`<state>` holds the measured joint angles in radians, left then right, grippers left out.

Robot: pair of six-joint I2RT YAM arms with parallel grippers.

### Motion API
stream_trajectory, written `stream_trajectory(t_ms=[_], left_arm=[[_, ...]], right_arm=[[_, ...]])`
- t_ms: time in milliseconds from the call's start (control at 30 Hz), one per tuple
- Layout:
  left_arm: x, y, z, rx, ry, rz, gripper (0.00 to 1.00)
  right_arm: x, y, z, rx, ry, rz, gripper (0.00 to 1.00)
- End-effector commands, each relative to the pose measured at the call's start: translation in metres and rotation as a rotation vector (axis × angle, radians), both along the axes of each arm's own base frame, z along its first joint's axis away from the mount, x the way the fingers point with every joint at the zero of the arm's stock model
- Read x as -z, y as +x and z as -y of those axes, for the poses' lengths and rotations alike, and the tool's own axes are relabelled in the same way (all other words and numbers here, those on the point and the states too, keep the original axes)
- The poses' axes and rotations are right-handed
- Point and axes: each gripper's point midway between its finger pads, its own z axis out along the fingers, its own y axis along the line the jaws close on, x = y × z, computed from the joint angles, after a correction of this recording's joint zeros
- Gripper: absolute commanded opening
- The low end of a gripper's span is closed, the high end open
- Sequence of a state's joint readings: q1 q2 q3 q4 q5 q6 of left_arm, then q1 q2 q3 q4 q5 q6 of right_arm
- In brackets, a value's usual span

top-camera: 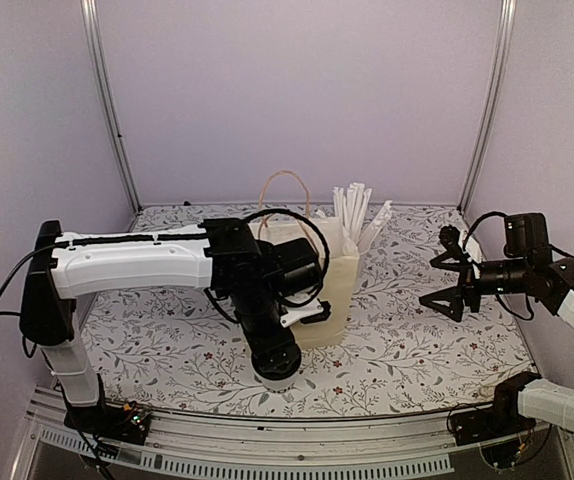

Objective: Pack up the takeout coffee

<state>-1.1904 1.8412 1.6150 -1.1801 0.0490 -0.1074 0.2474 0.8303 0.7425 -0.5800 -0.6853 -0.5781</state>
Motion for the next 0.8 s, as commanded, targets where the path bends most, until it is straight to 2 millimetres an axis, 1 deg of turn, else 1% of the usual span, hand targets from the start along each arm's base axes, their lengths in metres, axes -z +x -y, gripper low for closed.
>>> stream_trajectory(t_ms=[0,333,433,533,600,700,767], left_arm=[[0.005,0.004,0.005,-0.008,-0.007,-0.018,0.81],[0.015,0.001,0.003,0.002,0.024,0.004,0.83],[0.015,0.000,0.004,0.003,0.021,0.007,0.79],[0.010,-0.001,0.006,0.000,0.008,0.012,0.72],[0.006,-0.004,0.008,0.002,-0.004,0.015,0.70],[0.004,-0.013,0.011,0.030,-0.007,0.021,0.76],[0.008,-0.017,0.011,0.047,0.010,0.035,0.78]], right_arm=[[0.004,-0.001,-0.001,-0.013,0.003,-0.009,0.99],[0.006,-0.002,-0.001,-0.021,0.002,-0.016,0.99],[0.006,-0.002,-0.001,-0.023,0.002,-0.017,0.99],[0.006,-0.002,-0.002,-0.022,0.002,-0.018,0.99],[0.006,-0.002,-0.002,-0.023,0.001,-0.018,0.99],[0.007,-0.002,-0.002,-0.023,0.000,-0.019,0.99],[0.007,-0.001,-0.001,-0.021,-0.001,-0.019,0.99]])
